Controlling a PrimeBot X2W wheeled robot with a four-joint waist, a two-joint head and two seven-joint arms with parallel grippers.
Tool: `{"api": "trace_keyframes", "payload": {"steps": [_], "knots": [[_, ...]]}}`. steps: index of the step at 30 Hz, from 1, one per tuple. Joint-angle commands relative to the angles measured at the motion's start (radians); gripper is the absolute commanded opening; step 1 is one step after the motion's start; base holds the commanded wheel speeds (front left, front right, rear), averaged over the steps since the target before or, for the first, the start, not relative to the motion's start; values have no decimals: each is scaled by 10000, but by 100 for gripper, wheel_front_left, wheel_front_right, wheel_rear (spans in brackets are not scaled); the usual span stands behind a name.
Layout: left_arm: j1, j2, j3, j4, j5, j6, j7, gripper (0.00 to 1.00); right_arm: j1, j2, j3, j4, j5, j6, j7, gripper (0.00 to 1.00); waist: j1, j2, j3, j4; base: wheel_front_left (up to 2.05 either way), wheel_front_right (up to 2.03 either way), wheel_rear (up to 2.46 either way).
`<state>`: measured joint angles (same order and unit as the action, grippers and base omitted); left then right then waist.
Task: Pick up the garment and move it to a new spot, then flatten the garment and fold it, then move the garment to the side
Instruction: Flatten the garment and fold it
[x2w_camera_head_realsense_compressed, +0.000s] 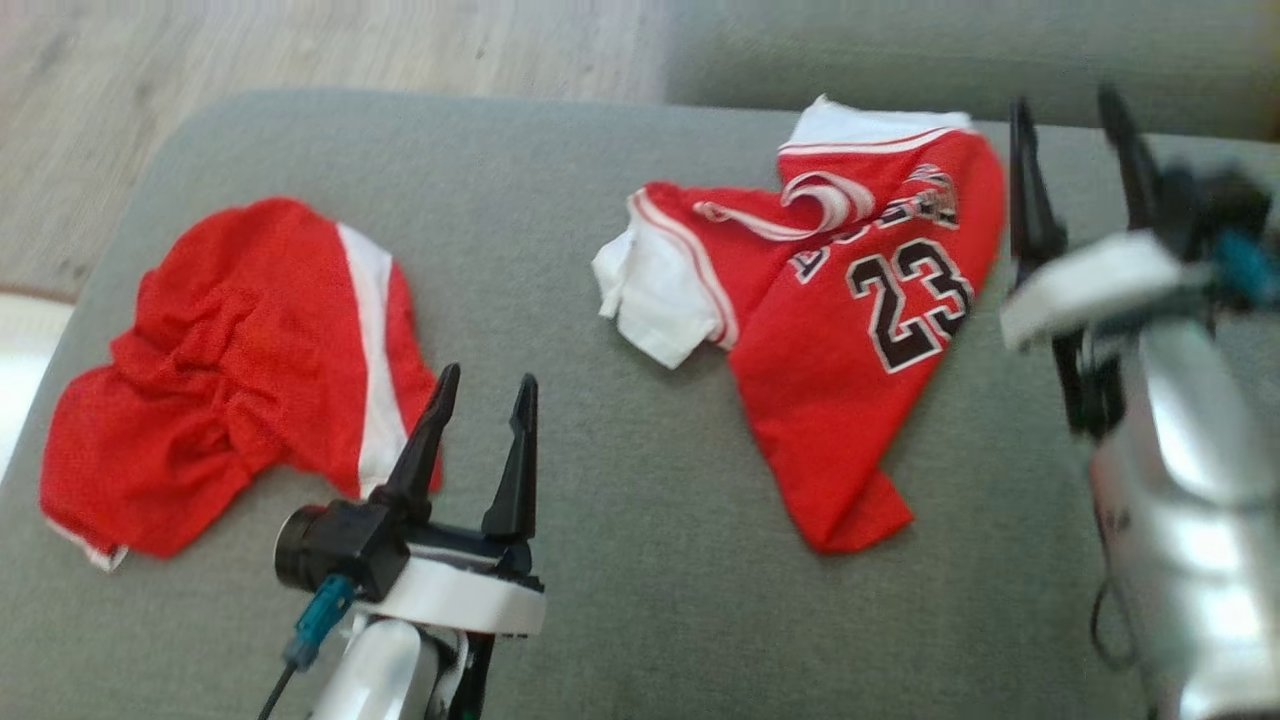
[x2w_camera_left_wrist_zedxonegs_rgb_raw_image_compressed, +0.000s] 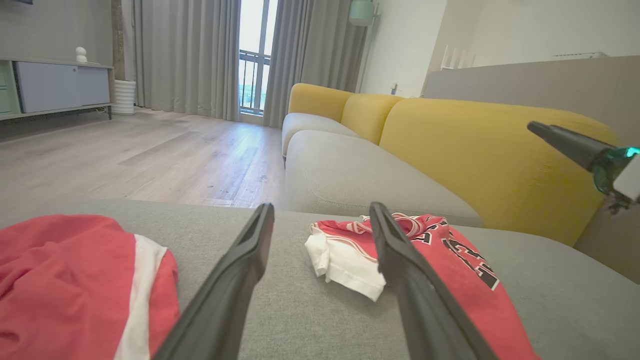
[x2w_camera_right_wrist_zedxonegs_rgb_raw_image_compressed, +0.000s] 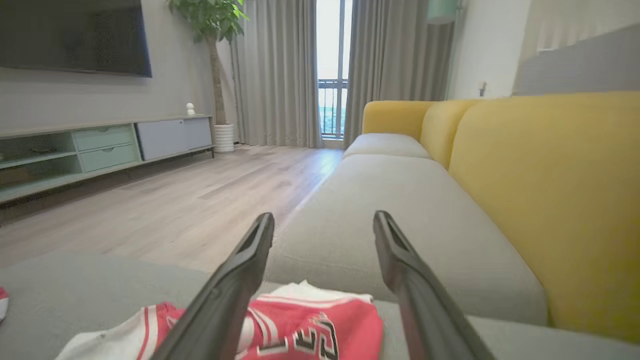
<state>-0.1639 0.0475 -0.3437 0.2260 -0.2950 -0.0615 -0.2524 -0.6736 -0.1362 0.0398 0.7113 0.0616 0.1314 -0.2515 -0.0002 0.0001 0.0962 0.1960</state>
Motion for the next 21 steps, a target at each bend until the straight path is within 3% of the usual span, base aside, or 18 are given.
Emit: {"api": "trace_keyframes", "payload": {"steps": [1, 13, 21], "knots": [[-141, 28, 462, -364, 128, 38, -93, 100, 466, 233, 16, -671, 106, -7, -100, 100, 2, -1, -336, -349, 0, 0, 0], [382, 28, 499, -292, 245, -18, -93, 100, 4400, 837, -649, -2806, 459, -7, 173, 100, 2, -1, -574, -672, 0, 0, 0], [347, 28, 429, -267, 289, -99, -93, 100, 4789, 857, -416, -3353, 969, -7, 638, 100, 2, -1, -358, -536, 0, 0, 0]]}}
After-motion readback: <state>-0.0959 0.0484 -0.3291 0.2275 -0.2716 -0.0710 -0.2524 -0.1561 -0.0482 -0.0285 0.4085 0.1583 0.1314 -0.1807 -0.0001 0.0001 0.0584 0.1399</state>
